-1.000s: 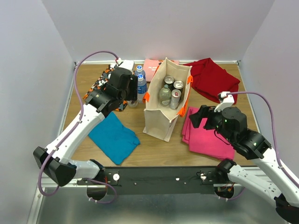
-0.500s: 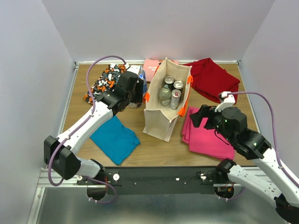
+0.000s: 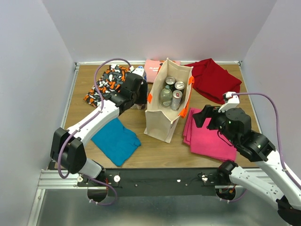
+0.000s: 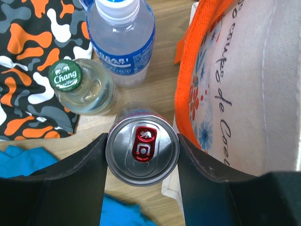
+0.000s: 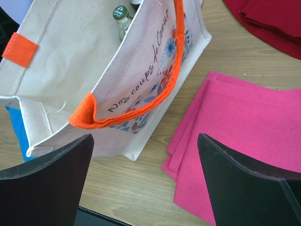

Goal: Take the beverage out of the canvas bag
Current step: Place the drink at the center of the board.

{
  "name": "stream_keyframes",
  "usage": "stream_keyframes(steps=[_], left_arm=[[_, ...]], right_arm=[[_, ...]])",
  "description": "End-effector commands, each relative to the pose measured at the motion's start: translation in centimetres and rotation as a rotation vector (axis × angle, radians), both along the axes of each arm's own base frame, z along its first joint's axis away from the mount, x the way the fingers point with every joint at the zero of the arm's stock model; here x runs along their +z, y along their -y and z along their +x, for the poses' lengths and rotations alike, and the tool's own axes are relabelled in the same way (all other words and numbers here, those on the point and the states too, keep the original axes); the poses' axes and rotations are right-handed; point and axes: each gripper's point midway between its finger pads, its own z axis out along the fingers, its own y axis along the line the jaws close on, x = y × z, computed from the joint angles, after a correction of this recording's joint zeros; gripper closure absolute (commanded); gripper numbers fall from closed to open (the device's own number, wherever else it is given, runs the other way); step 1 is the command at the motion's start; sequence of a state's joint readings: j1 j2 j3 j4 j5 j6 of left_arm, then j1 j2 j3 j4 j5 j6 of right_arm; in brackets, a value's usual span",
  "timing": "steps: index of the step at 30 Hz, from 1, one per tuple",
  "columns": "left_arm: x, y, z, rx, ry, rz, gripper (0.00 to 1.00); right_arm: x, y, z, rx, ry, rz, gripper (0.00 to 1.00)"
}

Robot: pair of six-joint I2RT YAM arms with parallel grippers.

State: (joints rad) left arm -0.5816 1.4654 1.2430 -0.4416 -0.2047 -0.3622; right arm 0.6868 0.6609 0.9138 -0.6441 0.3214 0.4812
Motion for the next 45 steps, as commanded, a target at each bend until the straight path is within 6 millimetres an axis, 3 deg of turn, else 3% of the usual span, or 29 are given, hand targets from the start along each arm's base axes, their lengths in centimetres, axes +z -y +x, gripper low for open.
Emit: stream_keyframes(steps=[1,8,26,31,33,37,42,45], left_arm=[[1.3,1.1,2.0,0.009,0.083,-0.066,1.00],[-0.9,1.5,2.5,0.013,0.049,-0.058,1.00],[-3.5,1.2,4.1,0.064,0.020,0.004,0.97],[-3.6,1.3,4.2,0.063,0.014,0.006,0.83],[-3.6,1.3,4.1,0.065,0.009,0.009,0.70],[-3.5,1.1,3.9,0.062,0.002,0.013,0.57],[-3.4,0.9,3.6,0.062,-0.006,0.021,0.23],[-3.4,0.6,3.2,0.069,-0.020,0.028,0.13]], right_arm=[[1.1,0.6,0.0,-0.026,0.021,0.004,0.00],[1.0,0.7,-0.1,-0.024,0.015,0.005,0.00],[0.6,1.1,-0.4,-0.037,0.011,0.003,0.00],[0.5,1.1,-0.4,-0.038,0.009,0.001,0.00],[0.3,1.1,-0.4,-0.035,0.004,-0.002,0.00],[0.3,1.0,-0.4,-0.035,0.007,0.001,0.00],[0.2,0.9,-0.3,-0.032,0.007,0.002,0.00],[0.1,0.9,-0.3,-0.030,0.004,-0.001,0.00]])
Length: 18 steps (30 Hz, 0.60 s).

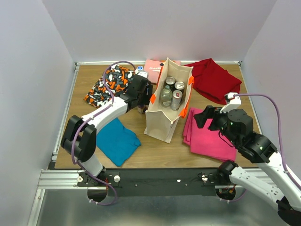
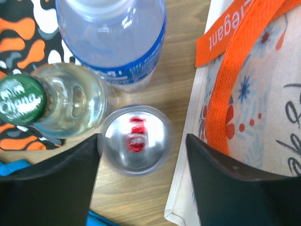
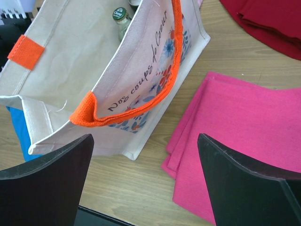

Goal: Take the beverage out of the canvas bag
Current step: Place the drink at the center of the board.

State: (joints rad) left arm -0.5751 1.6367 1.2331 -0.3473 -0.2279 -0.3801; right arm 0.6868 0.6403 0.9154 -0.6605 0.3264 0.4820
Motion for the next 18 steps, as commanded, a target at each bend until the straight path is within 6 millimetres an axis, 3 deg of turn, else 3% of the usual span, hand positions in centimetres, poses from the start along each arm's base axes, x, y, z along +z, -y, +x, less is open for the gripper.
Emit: stream_keyframes(steps=[1,3,9,18], left_arm=[[2.6,-0.3,0.7,0.036,0.053,-0.019,0.07],[2.6,-0.5,0.4,0.038,0.052,-0.018,0.02],[4.1,-1.4,-0.2,0.058,0.075,-0.017,0.01],[9.6,-3.9,-1.5,0.060,0.195,0.020,0.01]], right_arm=[[0.0,0.5,0.1,-0.025,0.003,-0.001,0.00],[0.1,0.5,0.1,-0.027,0.004,0.000,0.00],[0.2,0.1,0.4,-0.017,0.006,0.002,0.00],[2.6,-2.1,1.4,0.037,0.067,0.086,0.00]])
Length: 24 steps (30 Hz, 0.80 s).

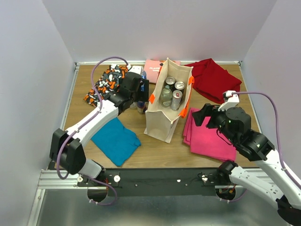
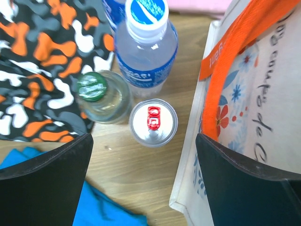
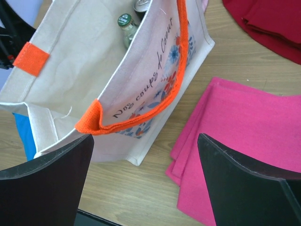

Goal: Take the beverage out of the canvas bag
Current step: Place the drink at the center of the board.

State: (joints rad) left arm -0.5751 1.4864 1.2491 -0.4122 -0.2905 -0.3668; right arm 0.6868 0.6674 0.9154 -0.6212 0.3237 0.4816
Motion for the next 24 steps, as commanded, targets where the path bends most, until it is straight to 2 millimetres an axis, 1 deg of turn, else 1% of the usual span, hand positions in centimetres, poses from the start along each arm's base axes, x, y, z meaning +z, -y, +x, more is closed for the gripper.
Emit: stream_keyframes(steps=[1,2,4,5,7,8,9,11,12,14,15,17,18,19,21,23,24], left_arm=[[4.8,-2.2,-0.9,0.021,0.107,0.024,0.01],[5.4,-2.3,-1.1,0.013,0.115,0.027,0.01],[7.3,-2.6,-1.7,-0.004,0.149,0.019,0.01],[7.9,-2.6,-2.0,-0.017,0.155,0.013,0.01],[10.0,-1.8,-2.9,-0.085,0.189,-0.029,0.01],[10.5,-1.6,-3.1,-0.104,0.195,-0.039,0.01],[11.8,-1.2,-3.3,-0.126,0.215,-0.064,0.01],[13.0,-0.5,-3.9,-0.182,0.218,-0.085,0.01],[14.2,-0.2,-3.9,-0.196,0.236,-0.100,0.01],[14.5,0.5,-3.9,-0.233,0.226,-0.105,0.01],[15.3,0.8,-3.9,-0.242,0.237,-0.118,0.01],[15.2,1.7,-3.8,-0.277,0.223,-0.128,0.01],[15.8,2.1,-3.7,-0.291,0.230,-0.143,0.01],[15.6,2.5,-3.6,-0.305,0.220,-0.145,0.01],[15.9,3.5,-3.9,-0.354,0.215,-0.173,0.01],[15.5,4.3,-3.8,-0.386,0.198,-0.183,0.01],[15.9,4.8,-4.0,-0.418,0.200,-0.197,0.01]], right_arm=[[2.1,-2.0,1.0,0.047,0.047,0.072,0.00],[2.1,-2.4,1.2,0.057,0.042,0.071,0.00],[1.9,-3.3,1.6,0.080,0.029,0.066,0.00],[1.3,-3.8,2.1,0.086,0.009,0.051,0.00],[1.3,-4.4,2.7,0.096,0.012,0.052,0.00],[0.8,-4.8,3.1,0.096,0.000,0.043,0.00],[1.2,-5.3,3.3,0.109,0.008,0.055,0.00],[1.6,-6.0,3.8,0.124,0.018,0.067,0.00],[2.1,-6.7,4.1,0.149,0.034,0.073,0.00],[2.3,-7.0,4.5,0.157,0.041,0.066,0.00],[2.4,-7.0,4.7,0.153,0.042,0.047,0.00],[1.3,-7.0,5.4,0.135,0.008,0.008,0.00],[0.8,-6.7,5.6,0.121,-0.009,-0.019,0.00],[0.4,-6.8,5.8,0.118,-0.024,-0.034,0.00],[-0.4,-6.6,5.8,0.108,-0.050,-0.053,0.00],[-1.2,-6.5,5.6,0.101,-0.073,-0.060,0.00],[-1.4,-6.5,5.6,0.099,-0.077,-0.056,0.00]])
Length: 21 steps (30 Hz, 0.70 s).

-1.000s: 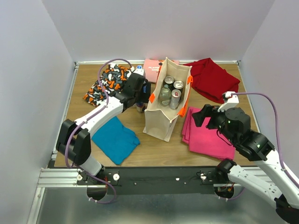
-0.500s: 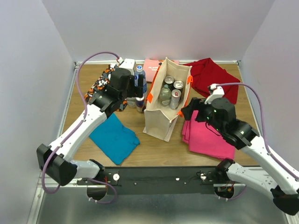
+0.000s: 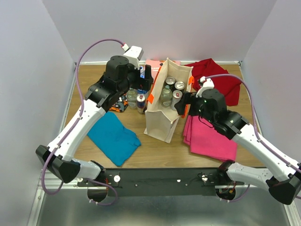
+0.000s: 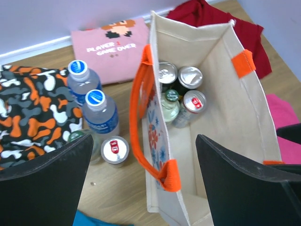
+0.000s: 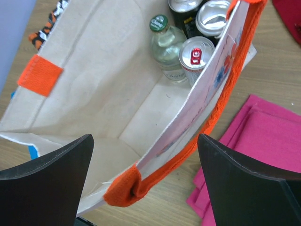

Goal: Take the beverage out of the canvas bag
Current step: Place the drink at the center of the board, then take out the drink from the canvas bag.

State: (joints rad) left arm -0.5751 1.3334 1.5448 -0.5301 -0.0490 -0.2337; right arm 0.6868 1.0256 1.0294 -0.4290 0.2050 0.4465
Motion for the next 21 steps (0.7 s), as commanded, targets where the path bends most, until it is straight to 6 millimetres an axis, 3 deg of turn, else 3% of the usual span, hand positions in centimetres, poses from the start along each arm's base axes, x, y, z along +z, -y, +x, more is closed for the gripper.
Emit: stream_keyframes(steps=[1,16,21], left_arm=[[-1.2,3.0,-0.8,-0.168,-0.064,-0.006,0.01],[-3.2,8.4,-0.3,-0.358,-0.151,0.077,0.02],[-4.0,9.8,-0.2,-0.369,-0.180,0.068,0.02]], right_arm=[[-0.7,0.7,-0.1,-0.029,-0.021,-0.026,0.00],[-3.8,2.2,-1.2,-0.085,-0.099,-0.052,0.00],[-3.8,2.5,-1.5,-0.088,-0.090,-0.039,0.00]])
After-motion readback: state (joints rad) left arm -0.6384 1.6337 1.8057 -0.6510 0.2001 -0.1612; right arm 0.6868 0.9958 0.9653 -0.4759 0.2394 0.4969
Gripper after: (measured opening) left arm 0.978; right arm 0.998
